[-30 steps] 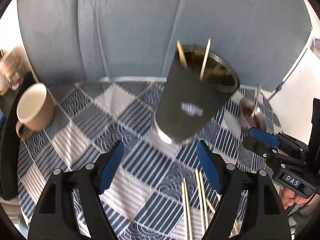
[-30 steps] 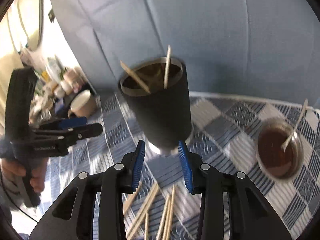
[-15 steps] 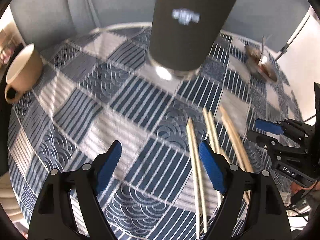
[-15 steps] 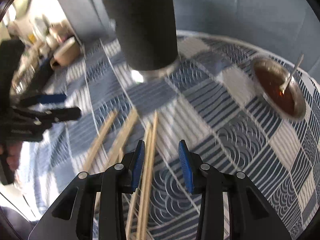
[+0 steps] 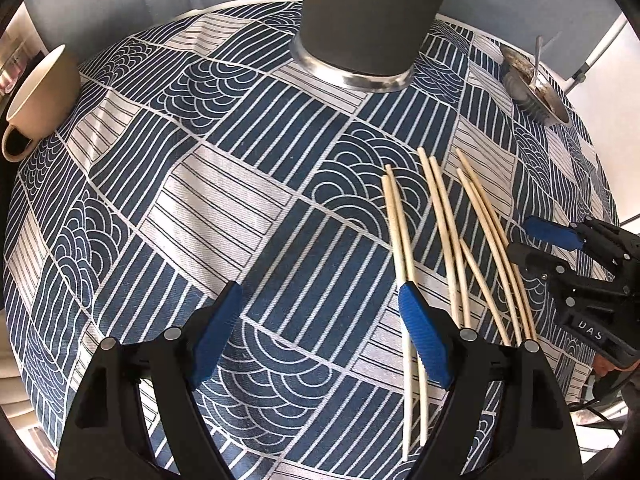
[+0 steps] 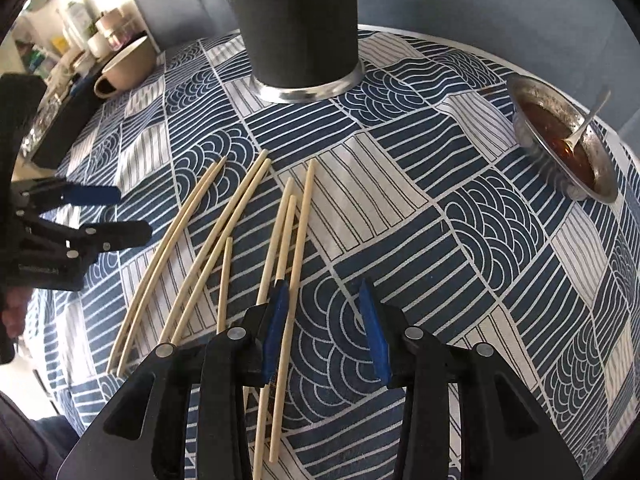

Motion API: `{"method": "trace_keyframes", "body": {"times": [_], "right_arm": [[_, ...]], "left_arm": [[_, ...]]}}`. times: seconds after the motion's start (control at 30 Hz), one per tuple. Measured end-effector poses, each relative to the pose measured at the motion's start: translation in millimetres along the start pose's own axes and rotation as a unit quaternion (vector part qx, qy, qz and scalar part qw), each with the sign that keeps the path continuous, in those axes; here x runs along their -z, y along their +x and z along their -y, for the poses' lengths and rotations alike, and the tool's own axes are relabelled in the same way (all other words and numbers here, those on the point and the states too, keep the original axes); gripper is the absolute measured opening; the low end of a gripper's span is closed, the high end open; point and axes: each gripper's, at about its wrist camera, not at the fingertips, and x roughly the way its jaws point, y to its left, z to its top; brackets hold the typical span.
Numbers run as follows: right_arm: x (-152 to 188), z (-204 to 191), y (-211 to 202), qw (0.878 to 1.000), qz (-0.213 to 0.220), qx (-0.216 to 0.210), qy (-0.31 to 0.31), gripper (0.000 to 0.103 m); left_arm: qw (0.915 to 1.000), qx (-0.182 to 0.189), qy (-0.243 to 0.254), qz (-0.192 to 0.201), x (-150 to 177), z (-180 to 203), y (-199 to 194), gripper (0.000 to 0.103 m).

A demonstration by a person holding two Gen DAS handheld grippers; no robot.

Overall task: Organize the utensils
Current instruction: 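Move both open grippers back down to the remaining wooden sticks, then close the right gripper on a wooden stick while the left gripper grasps another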

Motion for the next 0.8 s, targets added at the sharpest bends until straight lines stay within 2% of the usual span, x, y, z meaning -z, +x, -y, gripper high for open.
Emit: {"method": "trace_keyframes", "body": {"times": [0.1, 0.17, 0.3, 0.37, 0.43, 0.5, 0.63, 0.67, 0.77, 0.8], "right_arm": [[1.1, -2.2, 0.9, 1.000, 0.002, 0.009, -0.015, 0.037], [2.1, -7.0, 1.9, 0.999, 0.002, 0.025, -0.035, 0.038], [1.4, -3.5, 2.7, 0.999, 0.001, 0.029, -0.025, 0.043], [1.9, -6.1, 3.4, 0.998, 0.001, 0.052, -0.035, 0.053], [1.0, -2.5, 4.5, 0.999, -0.007, 0.047, -0.025, 0.054], [-1.6, 1.5, 5.2, 0.999, -0.019, 0.038, -0.015, 0.055], [-6.3, 1.2, 7.2, 0.998, -0.036, 0.040, -0.022, 0.053], [-6.3, -0.1, 6.4, 0.998, -0.038, 0.038, -0.024, 0.048], [-6.9, -7.4, 4.2, 0.998, -0.044, 0.032, -0.040, 0.023], [-6.7, -8.7, 3.9, 0.997, -0.046, 0.033, -0.042, 0.019]], "left_arm": [[0.9999, 0.001, 0.009, -0.007, -1.6, 7.8, 3.1, 0.079], [0.9996, -0.013, 0.021, -0.012, -2.9, 14.0, 6.7, 0.079], [0.9982, -0.033, 0.048, -0.014, -3.3, 25.0, 13.0, 0.083], [0.9966, -0.047, 0.066, -0.016, -2.5, 31.0, 16.9, 0.087], [0.9969, -0.055, 0.054, -0.018, -4.2, 29.6, 20.7, 0.094], [0.9975, -0.057, 0.036, -0.021, -7.2, 26.1, 23.3, 0.096], [0.9971, -0.058, 0.040, -0.027, -10.4, 27.5, 26.1, 0.095], [0.9972, -0.056, 0.040, -0.029, -11.3, 28.1, 26.8, 0.095], [0.9971, -0.057, 0.033, -0.039, -13.1, 23.7, 23.7, 0.089], [0.9969, -0.057, 0.032, -0.045, -15.4, 22.9, 22.7, 0.083]]}}
